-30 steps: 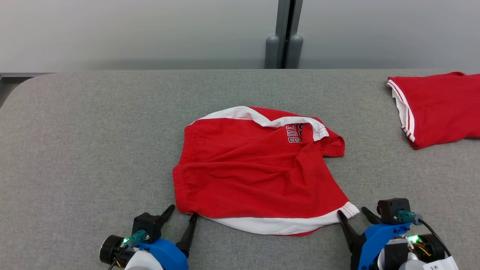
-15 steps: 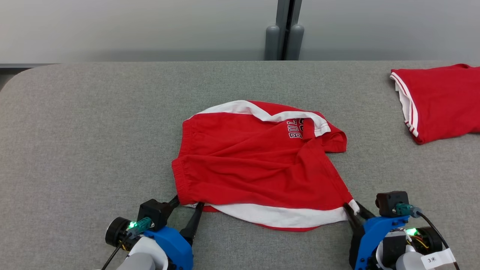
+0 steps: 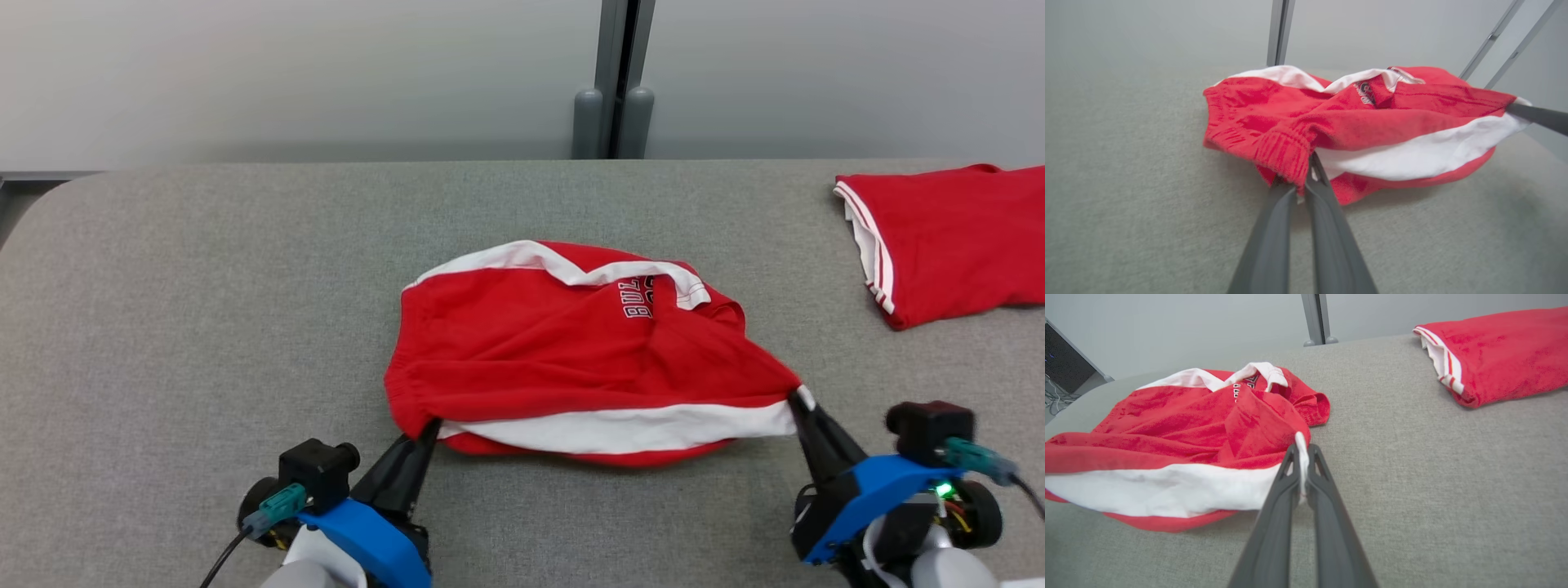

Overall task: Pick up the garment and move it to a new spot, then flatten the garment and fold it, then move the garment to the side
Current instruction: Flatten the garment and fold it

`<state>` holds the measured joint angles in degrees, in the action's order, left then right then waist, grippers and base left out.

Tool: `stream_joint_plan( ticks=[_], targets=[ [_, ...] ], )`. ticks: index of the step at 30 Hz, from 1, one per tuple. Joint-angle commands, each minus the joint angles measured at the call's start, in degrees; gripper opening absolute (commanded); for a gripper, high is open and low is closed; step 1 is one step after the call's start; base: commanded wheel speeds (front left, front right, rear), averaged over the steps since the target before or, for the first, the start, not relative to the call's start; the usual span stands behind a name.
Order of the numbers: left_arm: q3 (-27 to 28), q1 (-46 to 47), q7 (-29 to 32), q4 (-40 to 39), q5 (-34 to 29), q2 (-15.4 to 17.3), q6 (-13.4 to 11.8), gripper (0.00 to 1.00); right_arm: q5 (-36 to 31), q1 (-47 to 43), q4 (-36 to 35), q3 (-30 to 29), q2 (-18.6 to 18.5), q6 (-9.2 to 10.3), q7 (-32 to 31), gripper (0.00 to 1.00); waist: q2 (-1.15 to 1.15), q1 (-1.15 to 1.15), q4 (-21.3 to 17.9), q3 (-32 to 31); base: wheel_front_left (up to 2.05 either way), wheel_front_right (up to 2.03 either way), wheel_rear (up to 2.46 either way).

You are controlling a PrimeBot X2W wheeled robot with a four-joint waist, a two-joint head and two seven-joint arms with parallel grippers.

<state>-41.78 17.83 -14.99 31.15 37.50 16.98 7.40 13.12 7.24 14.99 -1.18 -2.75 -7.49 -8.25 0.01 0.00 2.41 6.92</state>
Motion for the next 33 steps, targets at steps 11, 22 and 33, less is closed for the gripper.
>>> stream_joint_plan(
  ticks=[11, 22, 33],
  targets=[
    [0.86, -2.86, 6.3, -36.03, 16.19, 12.57, -0.64, 0.0, 12.1, -7.4, -28.93, -6.09, -0.24, -0.02, -8.15, 0.0, -0.01, 0.0, -1.86, -2.01, 0.0, 0.0, 0.0],
    [5.42, 8.32, 16.66, -48.4, 24.05, 17.66, -0.39, 0.0, 10.39, 8.05, -40.26, -4.34, -0.22, -0.02, -16.34, 0.0, -0.01, 0.0, -5.34, 4.39, 0.0, 0.0, 0.0],
    [9.87, 32.31, 23.8, -30.28, 27.02, 16.53, -0.25, 0.0, 8.36, 45.36, -10.87, 2.62, -0.28, -0.02, -10.68, 0.0, -0.01, 0.0, -10.25, 15.75, 0.0, 0.0, 0.0]
  ],
)
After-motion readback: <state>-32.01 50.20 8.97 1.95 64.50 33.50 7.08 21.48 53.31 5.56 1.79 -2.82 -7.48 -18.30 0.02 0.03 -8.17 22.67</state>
